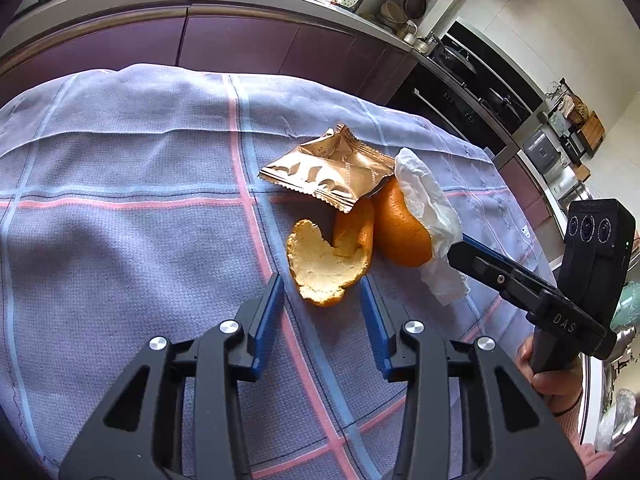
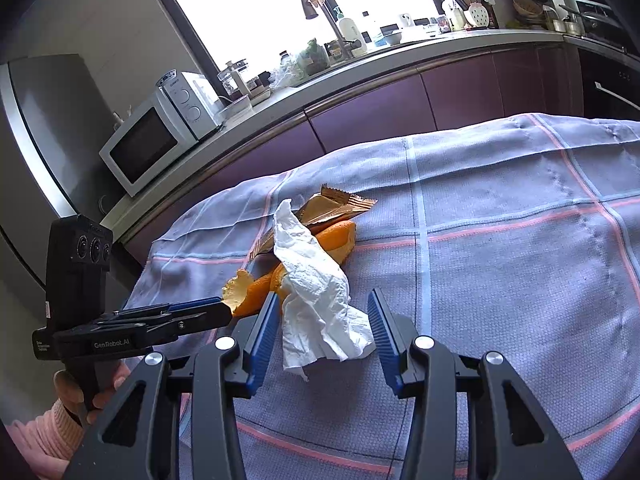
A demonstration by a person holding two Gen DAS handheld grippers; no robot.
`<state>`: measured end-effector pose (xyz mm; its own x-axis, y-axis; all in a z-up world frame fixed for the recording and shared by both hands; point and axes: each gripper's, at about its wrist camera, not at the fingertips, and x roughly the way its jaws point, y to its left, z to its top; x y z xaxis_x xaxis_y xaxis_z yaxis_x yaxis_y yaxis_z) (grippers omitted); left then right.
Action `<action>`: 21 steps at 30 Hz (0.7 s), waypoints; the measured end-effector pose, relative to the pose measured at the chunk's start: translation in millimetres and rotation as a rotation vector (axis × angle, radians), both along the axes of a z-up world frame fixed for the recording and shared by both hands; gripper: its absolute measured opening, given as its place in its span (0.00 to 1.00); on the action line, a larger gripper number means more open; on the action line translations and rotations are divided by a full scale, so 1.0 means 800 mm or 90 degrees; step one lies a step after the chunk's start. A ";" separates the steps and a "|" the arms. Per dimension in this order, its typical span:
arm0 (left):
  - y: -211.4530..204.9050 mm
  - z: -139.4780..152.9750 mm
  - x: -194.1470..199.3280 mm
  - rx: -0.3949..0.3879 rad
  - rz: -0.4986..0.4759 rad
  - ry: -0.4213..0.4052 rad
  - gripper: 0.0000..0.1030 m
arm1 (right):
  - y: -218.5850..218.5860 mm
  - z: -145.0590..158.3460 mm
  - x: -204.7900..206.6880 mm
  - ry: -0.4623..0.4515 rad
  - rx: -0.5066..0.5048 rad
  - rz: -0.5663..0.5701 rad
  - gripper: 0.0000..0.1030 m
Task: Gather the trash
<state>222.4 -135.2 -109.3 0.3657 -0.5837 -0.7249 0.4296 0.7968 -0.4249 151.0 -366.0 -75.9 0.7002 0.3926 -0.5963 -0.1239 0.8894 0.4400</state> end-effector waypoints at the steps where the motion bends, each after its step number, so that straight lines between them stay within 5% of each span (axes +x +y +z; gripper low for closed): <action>1: -0.002 0.000 0.001 0.002 0.001 -0.001 0.34 | -0.001 -0.001 -0.001 0.001 0.004 0.000 0.38; 8: -0.007 -0.002 -0.004 0.012 0.012 -0.016 0.16 | -0.010 -0.002 -0.004 0.002 0.019 -0.002 0.19; 21: 0.003 0.022 -0.039 0.009 0.008 -0.068 0.10 | -0.025 0.012 -0.024 -0.027 0.021 -0.023 0.09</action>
<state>191.6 -133.0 -91.5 0.4489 -0.5691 -0.6889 0.4621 0.8077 -0.3662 131.5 -386.1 -66.6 0.7390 0.3854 -0.5525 -0.1108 0.8785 0.4646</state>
